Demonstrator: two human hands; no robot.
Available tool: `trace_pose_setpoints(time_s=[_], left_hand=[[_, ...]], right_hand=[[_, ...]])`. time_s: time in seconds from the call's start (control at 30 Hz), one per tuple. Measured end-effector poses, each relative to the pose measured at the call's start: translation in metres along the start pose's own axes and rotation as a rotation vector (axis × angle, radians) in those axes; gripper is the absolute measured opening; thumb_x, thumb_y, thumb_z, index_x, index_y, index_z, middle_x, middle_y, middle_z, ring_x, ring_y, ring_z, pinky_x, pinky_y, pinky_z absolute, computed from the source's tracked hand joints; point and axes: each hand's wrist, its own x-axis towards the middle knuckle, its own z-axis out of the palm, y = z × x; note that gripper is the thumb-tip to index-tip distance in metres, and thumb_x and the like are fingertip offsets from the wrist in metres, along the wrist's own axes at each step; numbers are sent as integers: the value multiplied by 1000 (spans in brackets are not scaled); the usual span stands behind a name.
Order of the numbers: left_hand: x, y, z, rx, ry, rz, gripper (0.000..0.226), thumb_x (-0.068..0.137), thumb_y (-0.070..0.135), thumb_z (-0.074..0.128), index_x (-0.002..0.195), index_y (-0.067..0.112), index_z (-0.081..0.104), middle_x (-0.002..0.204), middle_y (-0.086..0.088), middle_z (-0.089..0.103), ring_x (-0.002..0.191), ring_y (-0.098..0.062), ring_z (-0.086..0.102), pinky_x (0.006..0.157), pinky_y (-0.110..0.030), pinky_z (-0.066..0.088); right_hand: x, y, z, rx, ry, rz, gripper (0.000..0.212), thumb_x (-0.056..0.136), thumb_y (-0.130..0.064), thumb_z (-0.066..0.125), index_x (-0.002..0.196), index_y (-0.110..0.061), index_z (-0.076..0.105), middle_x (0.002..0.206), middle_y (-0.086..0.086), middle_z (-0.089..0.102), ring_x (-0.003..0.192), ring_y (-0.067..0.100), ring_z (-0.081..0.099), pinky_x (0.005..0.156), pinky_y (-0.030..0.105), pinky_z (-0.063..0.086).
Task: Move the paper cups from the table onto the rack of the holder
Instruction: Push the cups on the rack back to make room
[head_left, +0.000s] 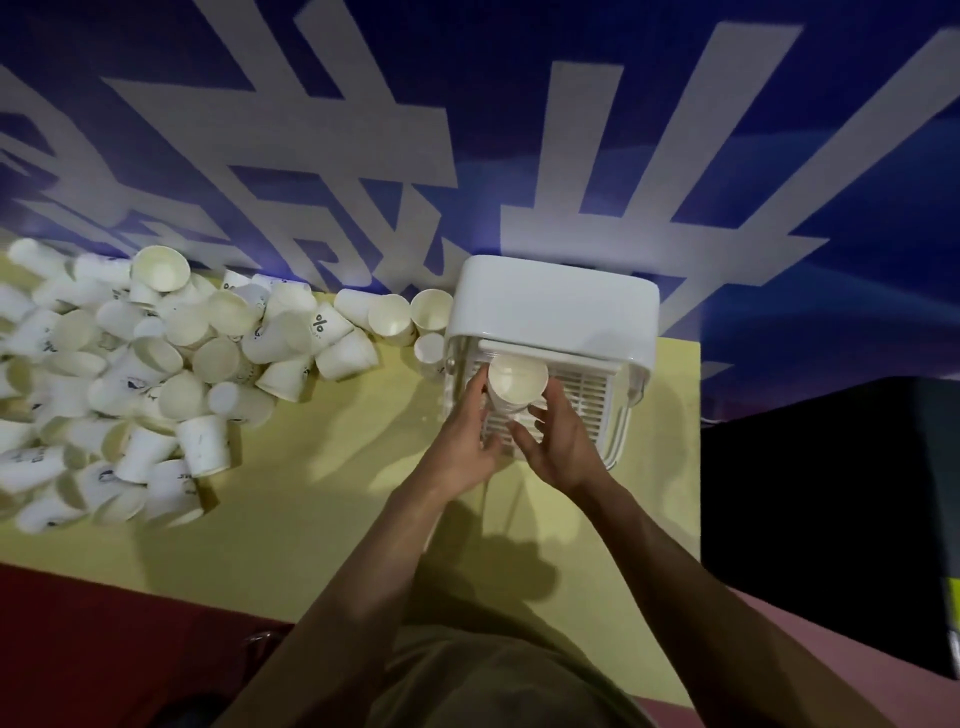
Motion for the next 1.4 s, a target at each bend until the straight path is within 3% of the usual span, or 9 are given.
trace_pose_setpoints(time_s=[0.1, 0.23, 0.37, 0.5, 0.7, 0.93, 1.03, 1.13, 1.4], left_hand=[[16, 4, -4, 52, -9, 1, 97, 92, 1, 60, 158, 44, 3, 148, 15, 45, 129, -1, 52, 106, -29, 48], [31, 2, -10, 89, -5, -1, 97, 93, 1, 58, 159, 39, -2, 150, 10, 43, 125, -3, 54, 104, -36, 51], [42, -1, -15, 135, 5, -2, 93, 94, 2, 56, 159, 33, -3, 152, 2, 39, 127, -15, 54, 105, -43, 50], [50, -4, -19, 183, 2, -10, 94, 93, 2, 56, 159, 28, -5, 163, -2, 16, 132, -28, 50, 104, -48, 49], [60, -5, -19, 174, 8, -43, 88, 95, 4, 54, 158, 23, -4, 162, -2, 6, 139, -29, 42, 110, -46, 44], [61, -2, -21, 132, 13, -97, 82, 97, 11, 56, 154, 33, 1, 162, -5, 14, 127, -22, 53, 105, -42, 50], [58, 0, -21, 127, 55, -85, 83, 97, 12, 55, 155, 34, 1, 161, -5, 21, 127, -22, 51, 99, -35, 50], [55, 1, -21, 103, 78, -78, 85, 96, 11, 55, 157, 34, 1, 160, -4, 26, 129, -21, 50, 98, -34, 49], [56, 2, -22, 22, 88, -114, 81, 95, 9, 55, 156, 29, 6, 150, -3, 40, 115, -16, 58, 88, -26, 50]], right_hand=[[13, 9, 0, -44, -7, 20, 58, 96, -6, 66, 144, 8, 39, 138, 24, 53, 125, 40, 58, 105, 48, 52], [28, 16, 7, -132, 7, 101, 47, 96, -6, 66, 136, 11, 48, 131, 27, 57, 117, 44, 61, 100, 44, 51], [45, 18, 15, -158, 86, 187, 32, 94, -9, 67, 124, 4, 62, 96, 21, 72, 88, 38, 69, 80, 28, 45], [53, 21, 14, -243, 60, 105, 25, 95, -8, 66, 113, 10, 65, 88, 25, 71, 83, 39, 70, 79, 35, 50], [69, 12, 12, -245, -61, 279, 42, 104, -39, 55, 120, -3, 68, 107, 16, 74, 102, 32, 68, 91, 43, 52], [71, 13, 12, -295, -19, 273, 43, 102, -40, 58, 97, 1, 69, 67, 1, 54, 66, 21, 52, 66, 30, 39], [68, 11, 11, -269, 12, 184, 34, 102, -36, 60, 111, -4, 71, 73, -3, 62, 72, 21, 59, 72, 26, 41], [67, 10, 11, -263, 29, 110, 32, 102, -31, 62, 121, -6, 69, 105, 10, 75, 97, 29, 69, 80, 20, 38], [78, 9, 16, -305, -99, 294, 44, 104, -42, 53, 112, -3, 71, 103, 18, 74, 97, 34, 68, 86, 38, 52]])
